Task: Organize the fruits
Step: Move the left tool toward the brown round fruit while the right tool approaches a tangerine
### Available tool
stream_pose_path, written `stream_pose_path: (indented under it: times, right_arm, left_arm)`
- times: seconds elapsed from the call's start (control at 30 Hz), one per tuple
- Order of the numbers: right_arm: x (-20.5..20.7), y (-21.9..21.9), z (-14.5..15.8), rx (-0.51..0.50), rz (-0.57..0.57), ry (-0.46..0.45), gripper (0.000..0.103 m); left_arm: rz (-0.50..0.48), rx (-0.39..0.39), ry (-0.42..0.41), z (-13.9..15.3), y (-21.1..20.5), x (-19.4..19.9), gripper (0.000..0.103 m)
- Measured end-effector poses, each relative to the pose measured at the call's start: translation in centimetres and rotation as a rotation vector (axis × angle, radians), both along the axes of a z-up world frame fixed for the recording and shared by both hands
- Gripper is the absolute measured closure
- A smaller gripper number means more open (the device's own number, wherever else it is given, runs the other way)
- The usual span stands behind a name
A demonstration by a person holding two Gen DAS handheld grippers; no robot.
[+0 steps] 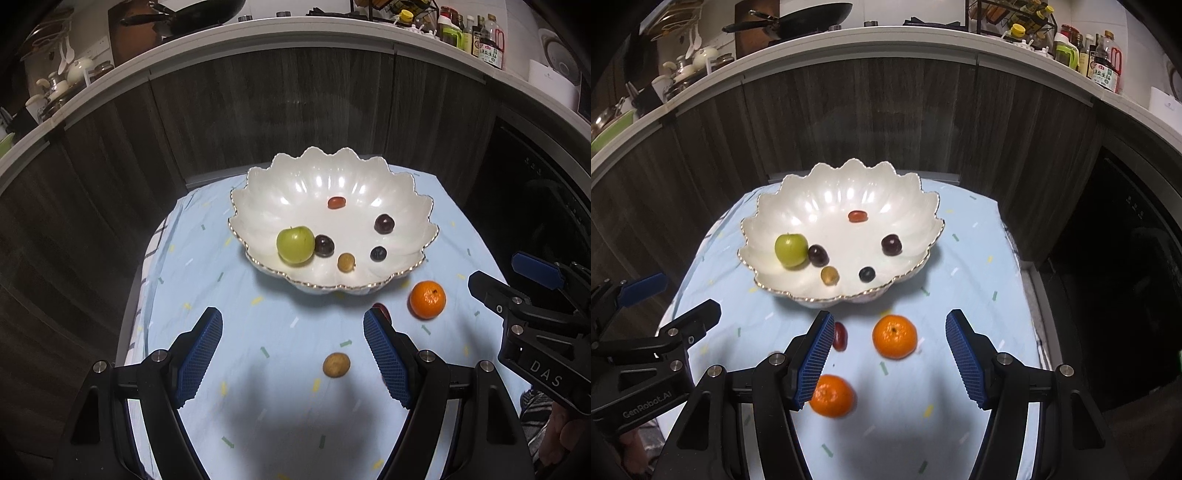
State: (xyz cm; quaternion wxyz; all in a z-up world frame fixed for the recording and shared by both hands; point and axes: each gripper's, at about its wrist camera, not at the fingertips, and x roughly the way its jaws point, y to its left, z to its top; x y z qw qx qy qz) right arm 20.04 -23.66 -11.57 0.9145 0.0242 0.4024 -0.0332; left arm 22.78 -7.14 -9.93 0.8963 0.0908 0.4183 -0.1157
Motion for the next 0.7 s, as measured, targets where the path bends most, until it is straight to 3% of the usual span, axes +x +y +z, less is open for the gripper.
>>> stream_pose_path:
  times: [0.7]
  right_arm:
    - [-2.2,1.8,-4.0,0.003,0.015,0.086,0.040]
  left_arm:
    - [-0.172,0.059,0.111,-5.3,-0.3,-1.5,0.025]
